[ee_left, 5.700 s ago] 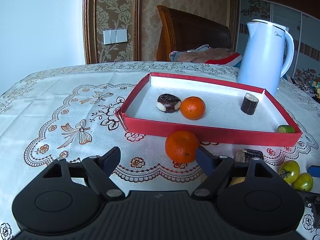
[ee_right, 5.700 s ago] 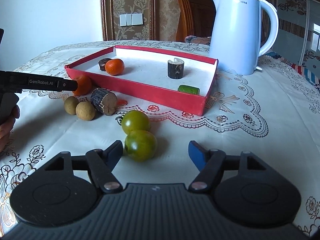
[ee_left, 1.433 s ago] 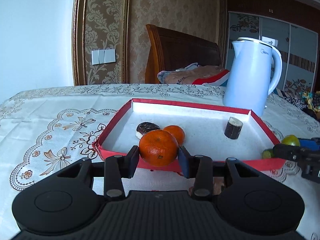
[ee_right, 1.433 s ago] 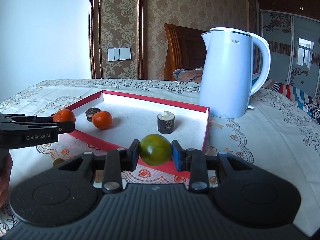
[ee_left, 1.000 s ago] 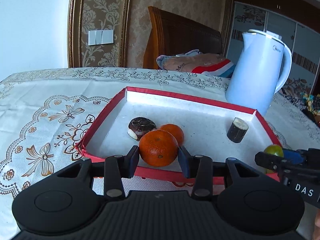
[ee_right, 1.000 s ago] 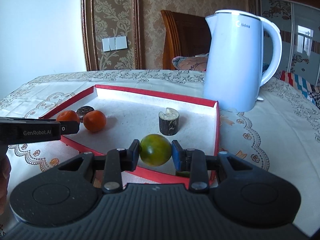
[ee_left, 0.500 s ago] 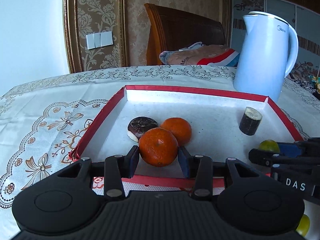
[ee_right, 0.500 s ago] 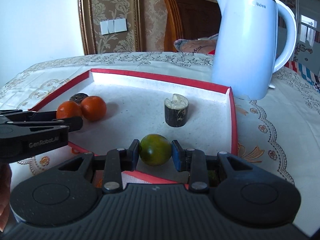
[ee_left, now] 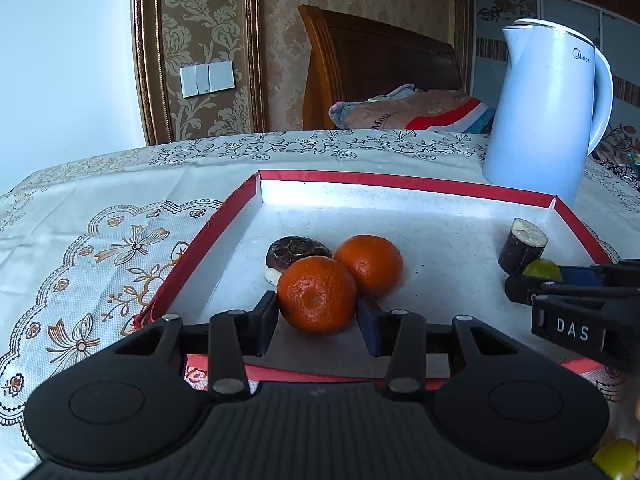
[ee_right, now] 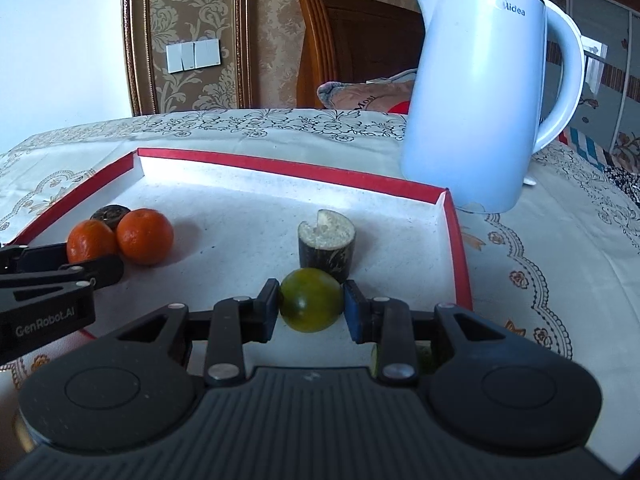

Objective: Organize fruits
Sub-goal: 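Open both tools to set the tangerine and green fruit in the tray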

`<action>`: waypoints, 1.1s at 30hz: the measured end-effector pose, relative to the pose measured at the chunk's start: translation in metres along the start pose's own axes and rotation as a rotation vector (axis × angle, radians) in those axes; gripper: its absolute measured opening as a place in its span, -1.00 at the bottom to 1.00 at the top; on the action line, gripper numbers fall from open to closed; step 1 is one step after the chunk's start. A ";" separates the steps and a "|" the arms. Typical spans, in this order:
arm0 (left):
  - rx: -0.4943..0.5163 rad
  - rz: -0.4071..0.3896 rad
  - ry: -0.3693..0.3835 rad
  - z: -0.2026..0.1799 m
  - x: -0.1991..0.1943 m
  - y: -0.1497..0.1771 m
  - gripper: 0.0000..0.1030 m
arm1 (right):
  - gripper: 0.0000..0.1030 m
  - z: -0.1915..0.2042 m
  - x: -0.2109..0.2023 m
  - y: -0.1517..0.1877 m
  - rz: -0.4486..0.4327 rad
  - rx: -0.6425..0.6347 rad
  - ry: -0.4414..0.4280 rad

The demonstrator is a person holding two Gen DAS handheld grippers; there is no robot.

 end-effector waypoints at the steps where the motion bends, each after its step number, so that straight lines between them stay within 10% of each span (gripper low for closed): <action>1: -0.002 0.000 0.000 0.000 0.001 0.000 -0.17 | -0.39 -0.001 0.001 -0.001 0.002 0.006 -0.004; 9: 0.006 0.003 -0.009 -0.003 0.007 -0.002 -0.17 | -0.39 -0.004 0.001 -0.001 -0.002 0.024 -0.009; 18: -0.007 0.013 -0.011 0.000 0.008 -0.002 -0.05 | 0.05 -0.006 0.000 0.002 0.002 0.039 0.007; 22: -0.005 0.010 -0.006 0.000 0.007 -0.001 0.40 | 0.28 -0.006 -0.002 0.002 -0.008 0.038 0.018; 33: -0.020 -0.009 0.017 0.005 0.001 0.001 0.41 | 0.43 -0.006 -0.009 0.005 -0.021 0.022 0.027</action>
Point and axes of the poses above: each gripper's, at about its wrist camera, not at the fingertips, and x roughly the way its jaws point, z to its left, y to its underside, the point moved 4 cm from there along x, roughly the way its jaws point, and after that the axes turned 12 degrees about z, right-handed, at the moved point
